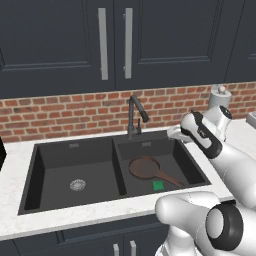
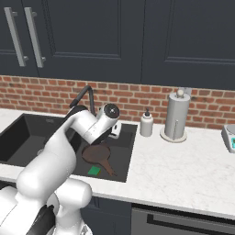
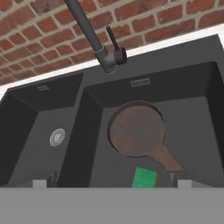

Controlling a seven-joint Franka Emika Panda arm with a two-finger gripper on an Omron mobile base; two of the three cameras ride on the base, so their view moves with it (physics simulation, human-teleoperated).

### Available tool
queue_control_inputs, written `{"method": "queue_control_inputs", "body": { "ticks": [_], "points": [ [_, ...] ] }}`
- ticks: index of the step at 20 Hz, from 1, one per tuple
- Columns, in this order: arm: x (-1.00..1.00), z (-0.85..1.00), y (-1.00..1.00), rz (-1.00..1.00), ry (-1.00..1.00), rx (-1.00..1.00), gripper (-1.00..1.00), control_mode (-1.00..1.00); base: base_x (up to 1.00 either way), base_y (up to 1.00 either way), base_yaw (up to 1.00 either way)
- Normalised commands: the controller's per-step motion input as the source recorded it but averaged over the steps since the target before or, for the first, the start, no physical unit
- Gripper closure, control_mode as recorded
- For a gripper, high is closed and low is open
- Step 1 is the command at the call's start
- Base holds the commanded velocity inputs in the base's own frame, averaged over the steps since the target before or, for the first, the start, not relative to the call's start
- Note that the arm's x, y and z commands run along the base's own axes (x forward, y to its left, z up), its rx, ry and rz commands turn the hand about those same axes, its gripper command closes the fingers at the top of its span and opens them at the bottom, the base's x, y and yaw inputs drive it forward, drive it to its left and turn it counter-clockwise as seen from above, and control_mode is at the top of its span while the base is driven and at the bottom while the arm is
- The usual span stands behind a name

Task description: Pick the pan and sponge and place them into the sink. Then turn on the water.

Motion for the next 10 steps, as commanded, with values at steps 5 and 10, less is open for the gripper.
{"method": "queue_control_inputs", "body": {
  "ticks": [5,10],
  "points": [
    [0.0,0.0,0.08,0.0,0.0,0.1,-1.0,-1.0,0.0,0.0,0.0],
    [0.03,0.0,0.04,0.0,0.0,0.12,-1.0,-1.0,0.0,0.0,0.0]
  ]
}}
